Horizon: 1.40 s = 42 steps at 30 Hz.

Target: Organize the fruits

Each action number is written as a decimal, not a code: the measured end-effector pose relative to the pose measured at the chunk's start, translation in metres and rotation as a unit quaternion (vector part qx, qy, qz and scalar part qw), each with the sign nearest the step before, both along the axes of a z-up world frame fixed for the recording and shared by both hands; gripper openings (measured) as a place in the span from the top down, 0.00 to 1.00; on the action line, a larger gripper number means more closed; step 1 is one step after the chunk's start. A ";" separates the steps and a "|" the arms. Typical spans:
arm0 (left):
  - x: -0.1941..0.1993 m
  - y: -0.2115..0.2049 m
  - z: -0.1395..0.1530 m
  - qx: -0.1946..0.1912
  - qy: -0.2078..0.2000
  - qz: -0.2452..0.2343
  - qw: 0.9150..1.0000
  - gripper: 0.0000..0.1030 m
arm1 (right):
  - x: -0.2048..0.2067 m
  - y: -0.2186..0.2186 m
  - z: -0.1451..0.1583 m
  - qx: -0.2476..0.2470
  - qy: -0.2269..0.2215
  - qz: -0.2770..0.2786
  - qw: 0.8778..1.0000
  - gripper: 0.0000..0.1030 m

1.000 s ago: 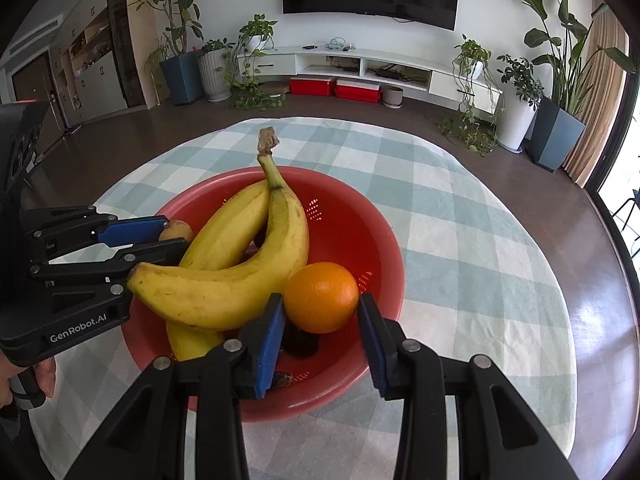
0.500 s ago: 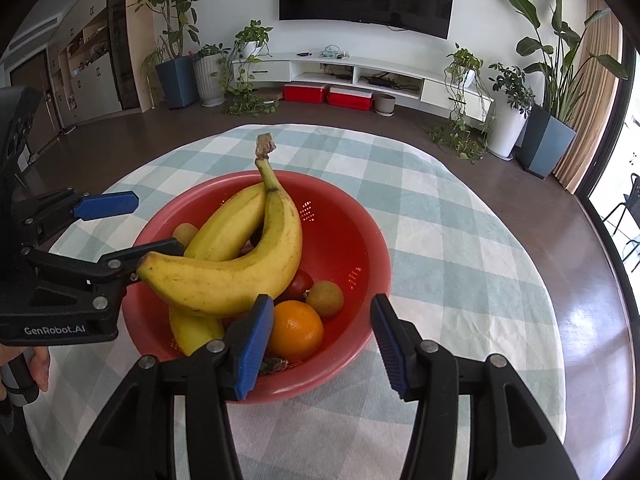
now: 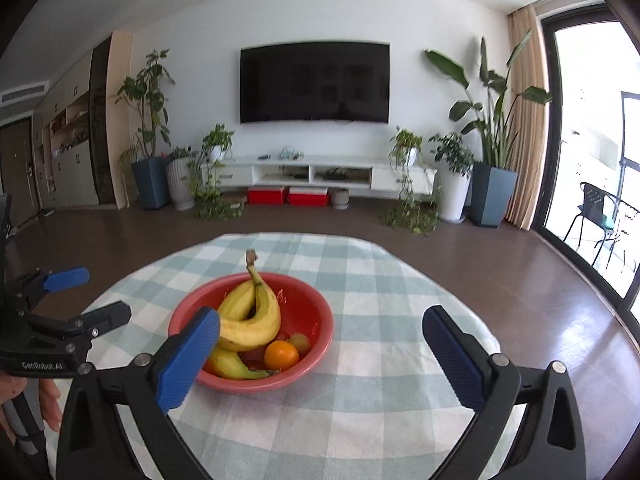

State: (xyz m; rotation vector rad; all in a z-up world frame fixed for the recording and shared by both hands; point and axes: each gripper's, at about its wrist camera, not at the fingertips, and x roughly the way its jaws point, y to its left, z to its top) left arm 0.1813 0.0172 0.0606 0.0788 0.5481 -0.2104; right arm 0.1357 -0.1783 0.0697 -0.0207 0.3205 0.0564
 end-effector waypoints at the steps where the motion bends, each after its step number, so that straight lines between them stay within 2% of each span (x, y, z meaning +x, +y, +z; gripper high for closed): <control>1: -0.013 -0.005 0.002 0.009 -0.003 0.002 1.000 0.00 | -0.012 0.002 0.004 -0.004 -0.020 -0.007 1.000 0.00; 3: -0.043 -0.014 0.007 0.027 -0.023 0.015 0.999 0.00 | -0.037 0.007 0.010 -0.016 -0.052 -0.015 0.998 0.00; 6: -0.088 -0.025 0.012 0.052 -0.050 0.062 0.995 0.00 | -0.067 0.010 0.017 -0.005 -0.068 -0.017 0.998 0.00; 9: -0.122 -0.031 0.012 0.047 -0.046 0.085 0.994 0.00 | -0.094 0.012 0.018 0.000 -0.077 -0.018 0.997 0.00; 12: -0.139 -0.034 0.001 0.037 -0.019 0.089 0.995 0.00 | -0.113 0.012 0.011 0.011 -0.055 -0.005 0.998 0.00; 15: -0.141 -0.033 -0.019 0.029 0.033 0.088 0.995 0.00 | -0.120 0.010 -0.002 0.028 0.002 0.020 0.999 0.00; 19: -0.150 -0.035 -0.047 0.016 0.055 0.090 0.994 0.00 | -0.127 0.004 -0.028 0.038 0.064 0.017 0.997 0.00; 23: -0.153 -0.046 -0.070 0.023 0.074 0.076 0.994 0.00 | -0.126 -0.006 -0.055 0.052 0.113 -0.003 0.992 0.00; 26: -0.153 -0.050 -0.079 0.020 0.085 0.069 0.994 0.00 | -0.129 -0.013 -0.069 0.068 0.126 -0.012 0.990 0.00; 30: -0.147 -0.050 -0.081 0.022 0.092 0.074 0.993 0.00 | -0.129 -0.013 -0.081 0.064 0.131 -0.016 0.989 0.00; 42: -0.137 -0.043 -0.088 0.018 0.113 0.085 0.990 0.00 | -0.126 -0.010 -0.082 0.054 0.133 -0.015 0.990 0.00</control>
